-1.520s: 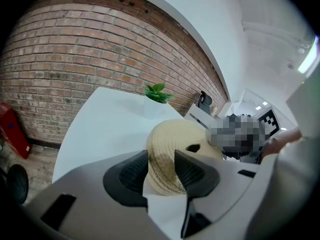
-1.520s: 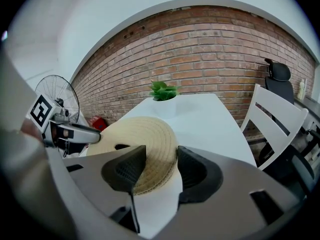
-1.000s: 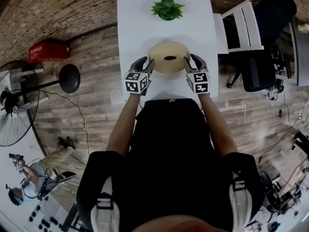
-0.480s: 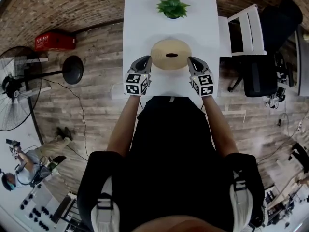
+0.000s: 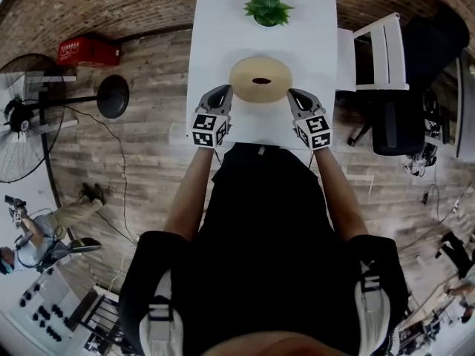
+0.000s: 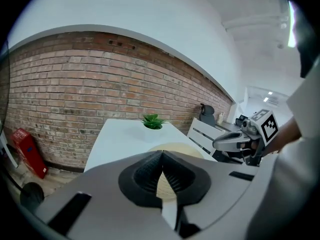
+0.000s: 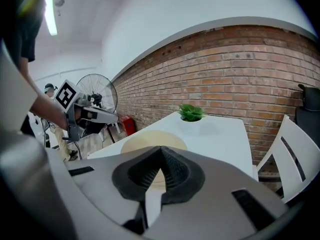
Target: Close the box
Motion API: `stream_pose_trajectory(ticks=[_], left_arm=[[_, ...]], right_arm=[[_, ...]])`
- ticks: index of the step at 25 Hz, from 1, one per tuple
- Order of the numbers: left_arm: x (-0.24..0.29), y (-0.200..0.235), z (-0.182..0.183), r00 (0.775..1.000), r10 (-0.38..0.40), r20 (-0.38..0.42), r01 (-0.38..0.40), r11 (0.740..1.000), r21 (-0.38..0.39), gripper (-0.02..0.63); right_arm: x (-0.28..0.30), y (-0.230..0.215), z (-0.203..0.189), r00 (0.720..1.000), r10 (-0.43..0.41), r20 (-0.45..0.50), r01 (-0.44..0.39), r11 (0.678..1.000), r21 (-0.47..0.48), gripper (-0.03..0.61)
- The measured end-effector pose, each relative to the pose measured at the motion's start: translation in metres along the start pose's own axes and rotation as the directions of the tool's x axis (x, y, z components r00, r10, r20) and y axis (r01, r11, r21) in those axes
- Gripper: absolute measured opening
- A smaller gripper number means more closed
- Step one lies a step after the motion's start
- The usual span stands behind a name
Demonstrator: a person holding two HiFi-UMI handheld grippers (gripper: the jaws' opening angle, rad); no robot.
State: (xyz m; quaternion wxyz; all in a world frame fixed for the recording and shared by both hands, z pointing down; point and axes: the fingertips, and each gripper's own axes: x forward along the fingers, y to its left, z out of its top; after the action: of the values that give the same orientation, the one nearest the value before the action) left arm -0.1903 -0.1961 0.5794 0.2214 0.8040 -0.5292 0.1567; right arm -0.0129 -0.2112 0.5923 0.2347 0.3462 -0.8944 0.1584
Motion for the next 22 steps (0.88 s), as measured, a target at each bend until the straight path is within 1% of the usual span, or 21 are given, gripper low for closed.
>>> stream_pose_trajectory(ticks=[8, 22], left_arm=[[-0.008, -0.019, 0.000, 1.000, 0.012, 0.014, -0.012, 1.000, 0.006, 0.020], [-0.021, -0.045, -0.003, 0.999, 0.032, 0.029, -0.032, 0.999, 0.017, 0.020]], right_arm=[[-0.010, 0.001, -0.004, 0.999, 0.039, 0.003, -0.039, 0.999, -0.032, -0.005], [-0.027, 0.007, -0.010, 0.998, 0.067, 0.022, -0.065, 0.996, -0.061, -0.006]])
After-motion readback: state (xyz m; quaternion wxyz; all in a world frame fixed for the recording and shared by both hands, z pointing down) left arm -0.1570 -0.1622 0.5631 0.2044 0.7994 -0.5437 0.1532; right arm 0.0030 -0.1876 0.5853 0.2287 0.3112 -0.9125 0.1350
